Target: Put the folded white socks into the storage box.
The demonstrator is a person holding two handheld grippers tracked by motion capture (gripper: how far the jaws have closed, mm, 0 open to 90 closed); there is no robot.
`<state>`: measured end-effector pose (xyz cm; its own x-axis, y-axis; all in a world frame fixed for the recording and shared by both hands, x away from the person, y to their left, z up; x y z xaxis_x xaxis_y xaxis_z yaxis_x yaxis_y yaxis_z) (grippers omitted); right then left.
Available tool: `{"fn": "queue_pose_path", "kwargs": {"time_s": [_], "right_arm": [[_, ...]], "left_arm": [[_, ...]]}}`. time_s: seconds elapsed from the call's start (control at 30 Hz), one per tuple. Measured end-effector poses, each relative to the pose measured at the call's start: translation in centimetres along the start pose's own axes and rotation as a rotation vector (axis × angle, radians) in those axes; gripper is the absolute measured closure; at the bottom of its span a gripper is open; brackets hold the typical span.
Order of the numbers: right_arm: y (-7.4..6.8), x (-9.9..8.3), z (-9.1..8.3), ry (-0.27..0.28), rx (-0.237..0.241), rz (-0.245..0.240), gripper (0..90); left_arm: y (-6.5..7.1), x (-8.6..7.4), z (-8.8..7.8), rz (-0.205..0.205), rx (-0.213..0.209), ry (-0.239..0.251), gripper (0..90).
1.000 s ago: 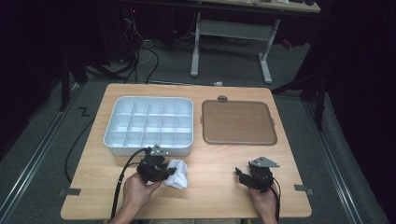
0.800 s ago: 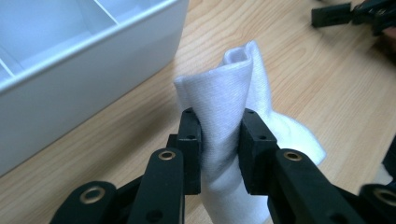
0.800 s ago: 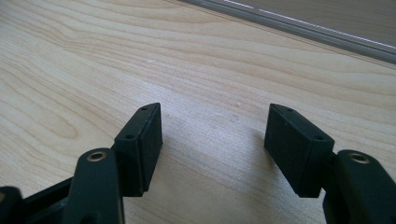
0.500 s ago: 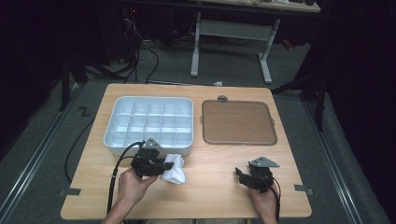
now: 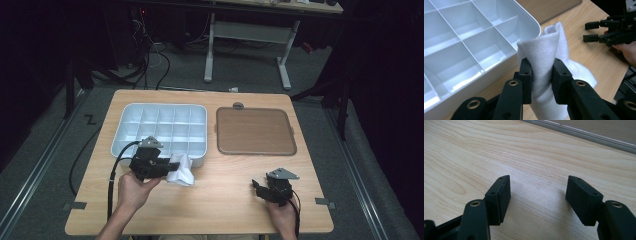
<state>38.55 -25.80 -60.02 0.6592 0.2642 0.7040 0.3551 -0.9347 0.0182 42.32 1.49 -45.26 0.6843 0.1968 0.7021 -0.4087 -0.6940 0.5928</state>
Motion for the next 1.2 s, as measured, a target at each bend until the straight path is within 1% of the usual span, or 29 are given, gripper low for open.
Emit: {"fn": "queue_pose_path", "kwargs": {"time_s": [0.13, 0.27, 0.4, 0.47, 0.53, 0.67, 0.73, 0.87, 0.93, 1.1, 1.2], "right_arm": [[0.0, 0.0, 0.0, 0.0, 0.0, -0.001, 37.0], [0.0, 0.0, 0.0, -0.001, -0.001, -0.001, 37.0], [0.0, 0.0, 0.0, -0.001, -0.001, 0.001, 37.0], [0.0, 0.0, 0.0, -0.001, -0.001, 0.001, 37.0], [0.0, 0.0, 0.0, -0.001, -0.001, 0.0, 37.0], [0.0, 0.0, 0.0, -0.001, -0.002, 0.001, 37.0], [0.0, 0.0, 0.0, 0.0, -0.001, -0.001, 37.0], [0.0, 0.0, 0.0, -0.001, -0.002, 0.001, 37.0], [0.0, 0.0, 0.0, -0.001, -0.002, 0.001, 37.0], [0.0, 0.0, 0.0, 0.0, -0.002, -0.001, 37.0], [0.0, 0.0, 0.0, 0.0, -0.002, -0.001, 37.0]], "left_arm": [[0.2, 1.1, -0.2, -0.005, -0.011, 0.017, 73.1], [0.2, 2.2, -0.5, 0.0, -0.012, 0.032, 73.1], [0.0, 3.4, -0.8, -0.004, -0.015, 0.046, 73.1], [-0.1, 4.0, -1.0, -0.013, -0.021, 0.053, 73.1], [-0.3, 4.4, -1.0, -0.035, -0.03, 0.059, 73.1], [-1.0, 5.0, -0.8, -0.039, -0.015, 0.062, 73.1], [-1.1, 5.3, -0.6, -0.045, -0.016, 0.068, 73.1], [-1.5, 6.1, -0.3, -0.033, -0.006, 0.069, 73.1], [-1.6, 6.4, -0.2, -0.041, -0.008, 0.07, 73.1], [-1.9, 7.2, 0.3, -0.038, 0.001, 0.076, 73.1], [-2.1, 7.6, 0.4, -0.046, -0.004, 0.08, 73.1]]}}
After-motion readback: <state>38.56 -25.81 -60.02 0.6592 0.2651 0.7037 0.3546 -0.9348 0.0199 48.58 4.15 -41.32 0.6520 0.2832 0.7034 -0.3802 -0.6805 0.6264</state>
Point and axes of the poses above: each handheld gripper's, and its own axes: z roughly forward along the jaws, x roughly out of its top, y roughly to its right, the point moved 10 cm from there along z, roughly forward along the jaws, and after that the axes turned 2 degrees about -y, right-handed, at the moved point
